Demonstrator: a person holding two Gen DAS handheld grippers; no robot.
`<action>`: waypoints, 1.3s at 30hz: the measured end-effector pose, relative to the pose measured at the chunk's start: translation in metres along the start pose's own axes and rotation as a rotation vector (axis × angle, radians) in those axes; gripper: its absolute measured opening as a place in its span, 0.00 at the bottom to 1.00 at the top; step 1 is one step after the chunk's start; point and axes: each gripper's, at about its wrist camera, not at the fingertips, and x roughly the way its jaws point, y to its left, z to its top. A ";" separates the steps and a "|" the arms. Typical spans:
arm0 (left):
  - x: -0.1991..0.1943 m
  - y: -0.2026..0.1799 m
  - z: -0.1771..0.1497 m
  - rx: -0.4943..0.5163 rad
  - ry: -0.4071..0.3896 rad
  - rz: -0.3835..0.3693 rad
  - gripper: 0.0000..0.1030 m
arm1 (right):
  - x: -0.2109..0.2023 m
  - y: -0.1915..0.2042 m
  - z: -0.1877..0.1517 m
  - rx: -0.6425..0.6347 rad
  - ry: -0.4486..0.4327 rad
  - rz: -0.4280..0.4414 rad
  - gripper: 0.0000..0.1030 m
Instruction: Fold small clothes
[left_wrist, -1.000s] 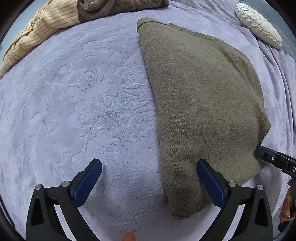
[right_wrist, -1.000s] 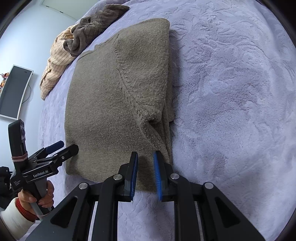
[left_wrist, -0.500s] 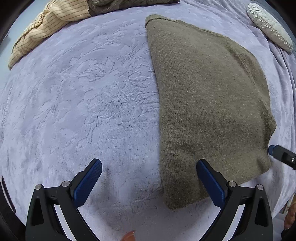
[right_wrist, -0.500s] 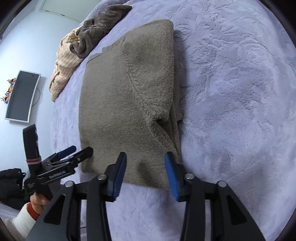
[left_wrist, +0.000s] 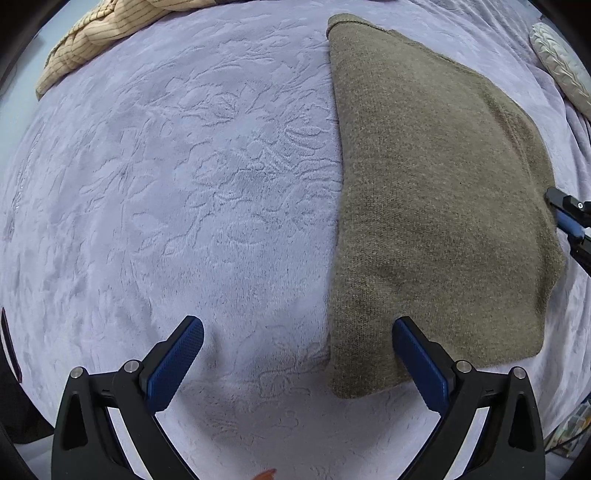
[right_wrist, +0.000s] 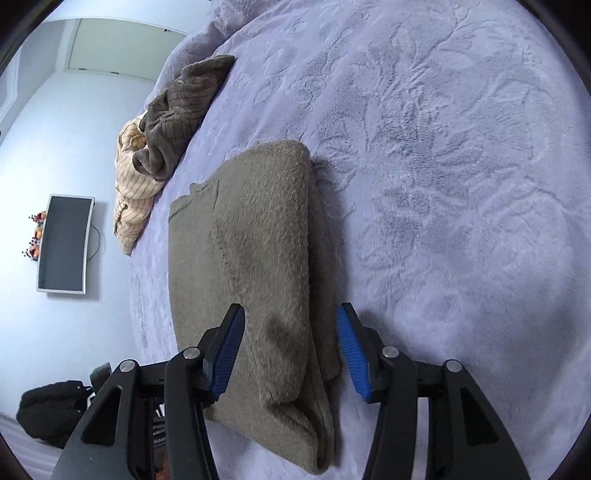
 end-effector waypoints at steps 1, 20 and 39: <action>0.000 -0.001 0.000 -0.002 0.002 0.003 0.99 | 0.004 -0.001 0.003 0.005 0.001 0.017 0.11; 0.021 0.006 0.016 0.020 0.034 -0.018 0.99 | 0.009 -0.018 -0.003 0.061 0.008 -0.006 0.19; 0.040 0.012 0.025 -0.001 0.063 -0.072 0.99 | 0.001 -0.044 -0.014 0.126 0.002 0.016 0.49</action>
